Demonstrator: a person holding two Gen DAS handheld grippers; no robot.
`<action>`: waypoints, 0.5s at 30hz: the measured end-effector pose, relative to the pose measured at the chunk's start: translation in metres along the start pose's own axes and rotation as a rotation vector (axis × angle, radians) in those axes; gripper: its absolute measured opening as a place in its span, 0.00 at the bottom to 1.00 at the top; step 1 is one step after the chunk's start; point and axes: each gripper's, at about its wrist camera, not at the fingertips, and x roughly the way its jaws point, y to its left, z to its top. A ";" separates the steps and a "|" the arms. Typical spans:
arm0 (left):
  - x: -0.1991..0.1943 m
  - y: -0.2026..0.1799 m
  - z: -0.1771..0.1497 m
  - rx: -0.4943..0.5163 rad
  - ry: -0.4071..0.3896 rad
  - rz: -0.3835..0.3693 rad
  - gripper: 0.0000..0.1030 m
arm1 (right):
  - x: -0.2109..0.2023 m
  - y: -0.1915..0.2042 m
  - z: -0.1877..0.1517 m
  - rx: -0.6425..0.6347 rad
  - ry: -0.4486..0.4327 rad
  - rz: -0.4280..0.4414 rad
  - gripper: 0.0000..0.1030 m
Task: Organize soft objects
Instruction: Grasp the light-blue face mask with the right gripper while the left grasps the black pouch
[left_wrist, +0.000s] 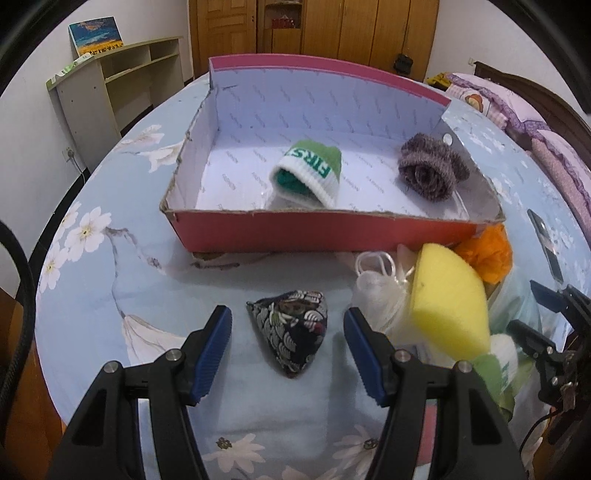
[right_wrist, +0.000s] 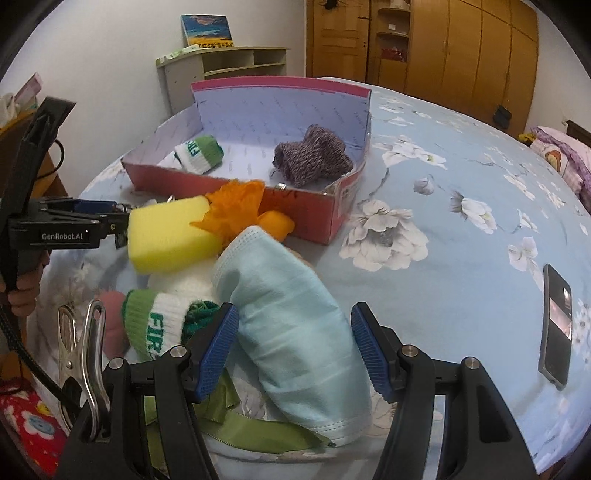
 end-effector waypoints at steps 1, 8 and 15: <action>0.001 0.000 -0.001 0.004 0.000 0.001 0.65 | 0.000 0.001 -0.001 -0.003 -0.001 -0.002 0.63; 0.005 -0.001 -0.001 0.011 0.000 0.005 0.65 | 0.000 -0.007 -0.005 0.040 0.005 0.016 0.63; 0.013 0.003 0.000 -0.014 0.013 0.034 0.63 | 0.005 -0.017 -0.010 0.104 0.025 0.020 0.63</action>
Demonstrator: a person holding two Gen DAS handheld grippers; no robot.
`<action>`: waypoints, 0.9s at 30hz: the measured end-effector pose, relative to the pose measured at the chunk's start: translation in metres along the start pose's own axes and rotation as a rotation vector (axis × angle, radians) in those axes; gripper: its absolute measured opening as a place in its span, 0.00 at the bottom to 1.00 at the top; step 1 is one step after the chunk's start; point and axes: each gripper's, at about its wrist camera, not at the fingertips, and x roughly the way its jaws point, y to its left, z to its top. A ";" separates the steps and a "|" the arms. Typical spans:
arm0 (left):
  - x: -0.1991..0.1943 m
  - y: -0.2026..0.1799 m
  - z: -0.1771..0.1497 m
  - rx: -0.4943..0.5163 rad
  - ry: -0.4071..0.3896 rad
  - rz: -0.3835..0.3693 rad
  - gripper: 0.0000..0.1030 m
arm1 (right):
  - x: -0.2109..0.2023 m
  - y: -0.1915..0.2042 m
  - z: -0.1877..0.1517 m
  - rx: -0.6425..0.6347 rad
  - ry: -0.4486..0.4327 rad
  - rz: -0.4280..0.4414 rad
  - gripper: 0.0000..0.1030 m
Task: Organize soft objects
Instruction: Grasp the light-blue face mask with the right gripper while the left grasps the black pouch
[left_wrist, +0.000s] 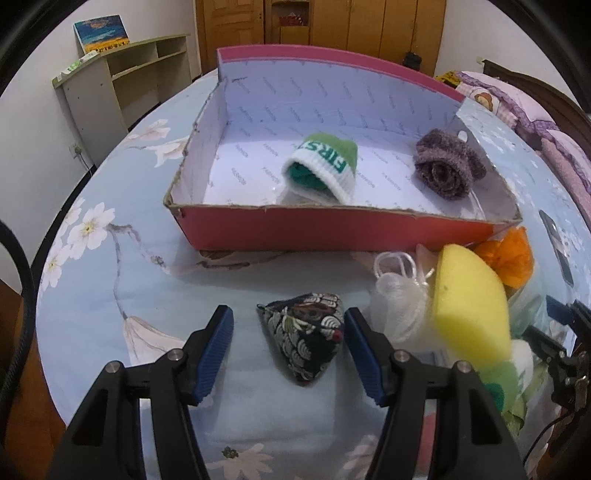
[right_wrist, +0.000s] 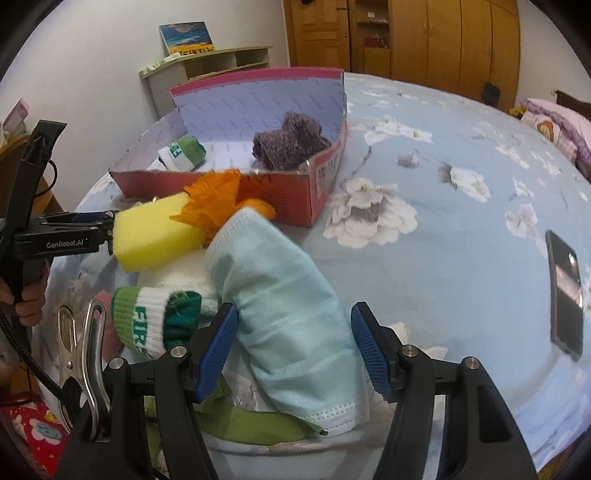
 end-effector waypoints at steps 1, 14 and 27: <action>0.001 0.000 0.000 -0.002 0.001 0.001 0.63 | 0.001 0.000 -0.001 -0.002 0.008 -0.002 0.62; -0.005 0.001 -0.001 -0.013 -0.020 -0.047 0.41 | -0.015 0.006 -0.011 -0.017 -0.027 0.001 0.33; -0.023 0.003 -0.003 0.005 -0.061 -0.065 0.40 | -0.034 0.009 -0.007 -0.014 -0.080 -0.020 0.28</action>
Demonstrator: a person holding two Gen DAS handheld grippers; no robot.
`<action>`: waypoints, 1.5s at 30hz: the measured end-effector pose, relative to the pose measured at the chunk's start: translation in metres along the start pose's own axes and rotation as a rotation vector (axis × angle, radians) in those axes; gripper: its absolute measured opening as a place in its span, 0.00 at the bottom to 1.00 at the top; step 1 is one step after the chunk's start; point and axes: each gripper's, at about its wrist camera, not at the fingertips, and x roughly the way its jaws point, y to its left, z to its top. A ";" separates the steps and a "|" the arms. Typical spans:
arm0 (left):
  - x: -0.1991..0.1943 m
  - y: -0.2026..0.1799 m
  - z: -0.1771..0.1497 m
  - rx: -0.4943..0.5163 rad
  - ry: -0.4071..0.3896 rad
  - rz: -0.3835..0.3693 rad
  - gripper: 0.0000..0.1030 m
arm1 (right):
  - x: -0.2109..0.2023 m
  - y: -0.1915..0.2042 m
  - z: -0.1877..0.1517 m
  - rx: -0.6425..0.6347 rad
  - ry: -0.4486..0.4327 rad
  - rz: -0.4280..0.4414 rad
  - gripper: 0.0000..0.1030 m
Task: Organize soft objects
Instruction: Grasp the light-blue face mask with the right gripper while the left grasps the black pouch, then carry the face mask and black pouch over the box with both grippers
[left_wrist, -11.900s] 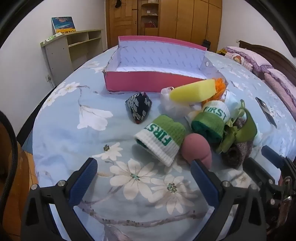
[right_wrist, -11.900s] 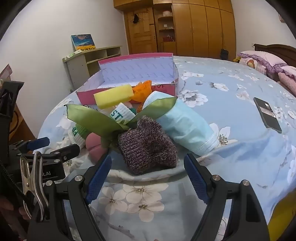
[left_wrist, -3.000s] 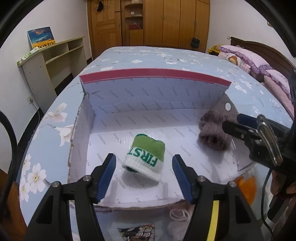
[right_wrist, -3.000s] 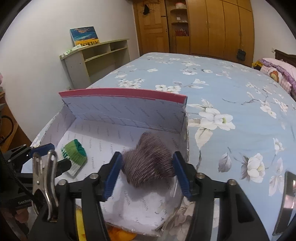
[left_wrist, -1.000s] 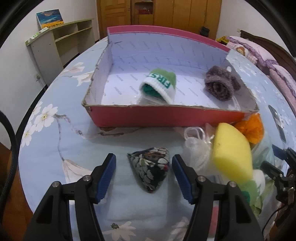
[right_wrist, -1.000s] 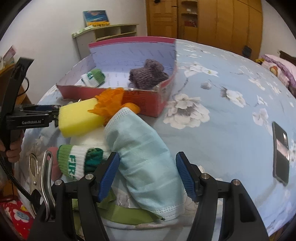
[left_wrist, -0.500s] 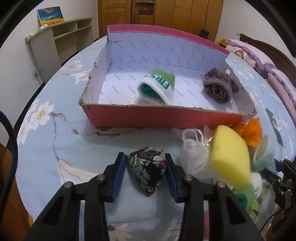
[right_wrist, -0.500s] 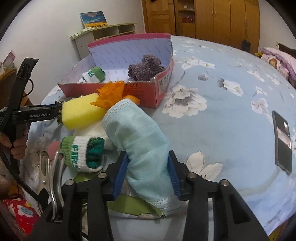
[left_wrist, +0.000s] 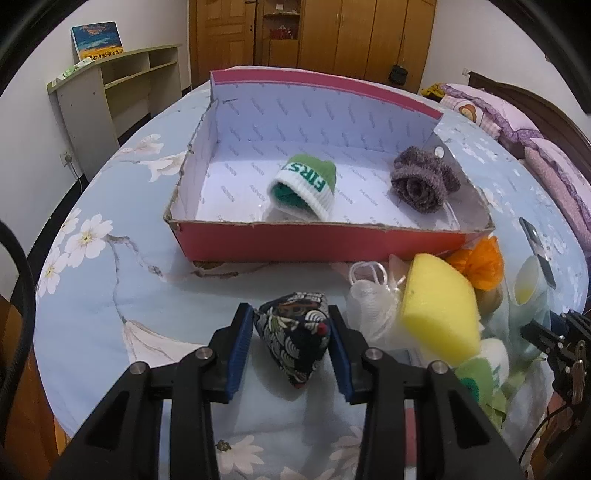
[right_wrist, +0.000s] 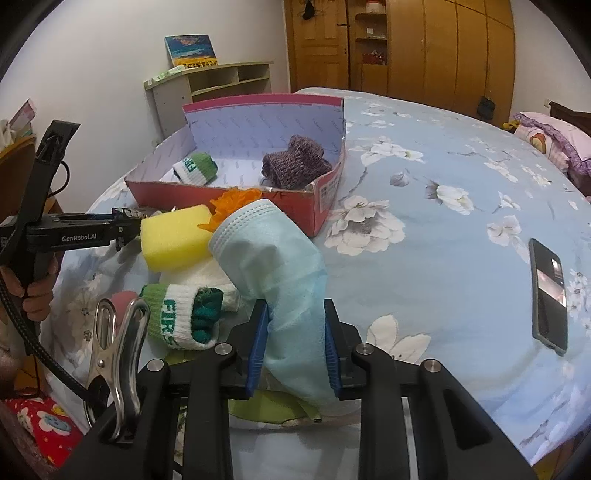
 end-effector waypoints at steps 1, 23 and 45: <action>0.000 0.000 0.001 -0.002 -0.003 0.000 0.40 | -0.001 0.000 0.001 -0.001 -0.003 -0.001 0.28; -0.040 0.007 0.009 0.004 -0.115 -0.023 0.40 | -0.026 0.017 0.023 -0.018 -0.070 -0.013 0.28; -0.054 0.009 0.044 0.034 -0.172 -0.012 0.40 | -0.029 0.033 0.068 -0.063 -0.102 -0.001 0.28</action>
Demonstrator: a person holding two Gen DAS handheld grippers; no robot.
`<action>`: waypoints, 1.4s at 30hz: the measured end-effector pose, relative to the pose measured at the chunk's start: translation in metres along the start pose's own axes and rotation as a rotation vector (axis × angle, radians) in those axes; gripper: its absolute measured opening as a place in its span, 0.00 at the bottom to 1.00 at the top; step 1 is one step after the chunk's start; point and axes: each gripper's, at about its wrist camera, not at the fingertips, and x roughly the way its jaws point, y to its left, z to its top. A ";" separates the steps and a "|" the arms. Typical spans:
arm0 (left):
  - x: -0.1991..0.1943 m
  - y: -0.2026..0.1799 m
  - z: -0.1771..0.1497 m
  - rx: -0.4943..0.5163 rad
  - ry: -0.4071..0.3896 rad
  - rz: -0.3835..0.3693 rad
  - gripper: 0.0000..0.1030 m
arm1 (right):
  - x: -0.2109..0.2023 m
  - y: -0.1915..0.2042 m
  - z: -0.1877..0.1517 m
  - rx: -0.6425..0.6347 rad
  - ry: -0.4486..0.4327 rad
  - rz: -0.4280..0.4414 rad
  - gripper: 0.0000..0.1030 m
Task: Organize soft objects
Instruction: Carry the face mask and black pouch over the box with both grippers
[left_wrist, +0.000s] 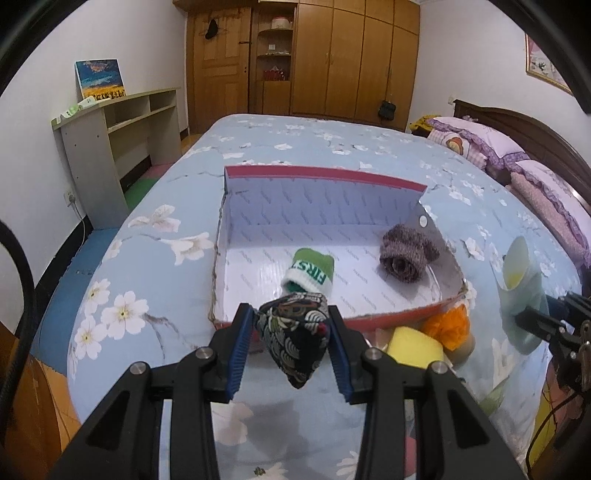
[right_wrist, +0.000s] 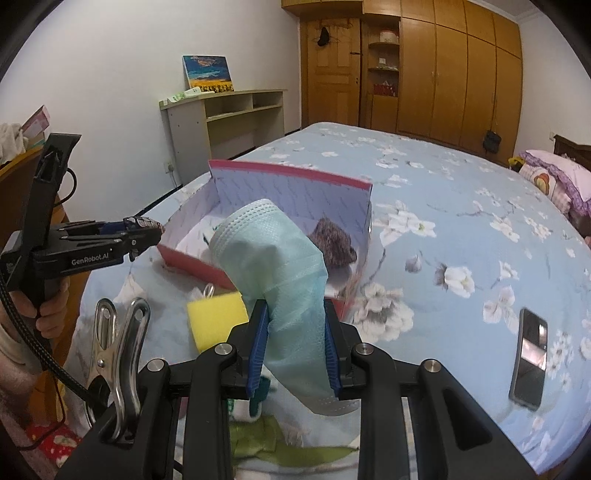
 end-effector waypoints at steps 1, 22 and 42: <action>0.000 0.001 0.002 0.002 -0.004 0.000 0.40 | 0.001 0.001 0.003 -0.005 -0.001 -0.004 0.28; 0.041 0.004 0.028 0.044 0.006 0.051 0.40 | 0.057 0.020 0.055 0.002 0.013 0.086 0.28; 0.086 0.009 0.018 0.021 0.083 0.037 0.40 | 0.134 0.019 0.055 -0.006 0.142 0.043 0.28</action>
